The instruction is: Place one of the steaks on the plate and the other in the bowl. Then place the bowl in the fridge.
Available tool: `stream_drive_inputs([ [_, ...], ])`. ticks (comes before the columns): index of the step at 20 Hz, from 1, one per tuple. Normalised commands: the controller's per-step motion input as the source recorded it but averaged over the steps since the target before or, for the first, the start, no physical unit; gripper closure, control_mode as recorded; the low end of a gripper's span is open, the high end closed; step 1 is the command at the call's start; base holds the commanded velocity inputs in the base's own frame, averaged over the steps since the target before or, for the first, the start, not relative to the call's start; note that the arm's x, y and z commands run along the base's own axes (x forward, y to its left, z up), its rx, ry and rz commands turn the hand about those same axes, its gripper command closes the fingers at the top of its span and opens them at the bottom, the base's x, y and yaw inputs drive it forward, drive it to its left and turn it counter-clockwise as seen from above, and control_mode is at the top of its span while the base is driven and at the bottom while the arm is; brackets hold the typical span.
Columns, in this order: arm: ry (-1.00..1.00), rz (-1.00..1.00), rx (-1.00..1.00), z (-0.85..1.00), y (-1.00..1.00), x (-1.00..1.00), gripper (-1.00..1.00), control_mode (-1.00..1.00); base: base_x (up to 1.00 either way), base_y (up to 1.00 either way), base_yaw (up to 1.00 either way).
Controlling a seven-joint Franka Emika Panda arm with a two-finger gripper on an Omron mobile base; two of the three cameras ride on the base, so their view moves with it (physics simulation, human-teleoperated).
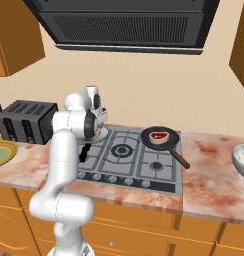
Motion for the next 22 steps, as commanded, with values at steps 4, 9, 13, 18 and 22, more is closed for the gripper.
stream_drive_inputs([
  [4,0.00,0.05,0.00,-0.39,0.00,-0.20,-1.00,-1.00,0.00,0.00,0.00],
  [9,0.00,0.04,0.00,-0.31,0.00,-0.32,-1.00,-1.00,0.00,0.00,0.00],
  [13,0.00,0.04,0.00,-0.28,-0.01,-0.30,-1.00,-1.00,0.00,0.00,0.00],
  [18,0.00,0.03,0.00,-0.44,0.00,-0.09,-1.00,-1.00,0.00,0.00,0.00],
  [22,-0.03,0.06,0.00,-0.51,0.00,-0.16,-1.00,-1.00,0.00,0.00,0.00],
])
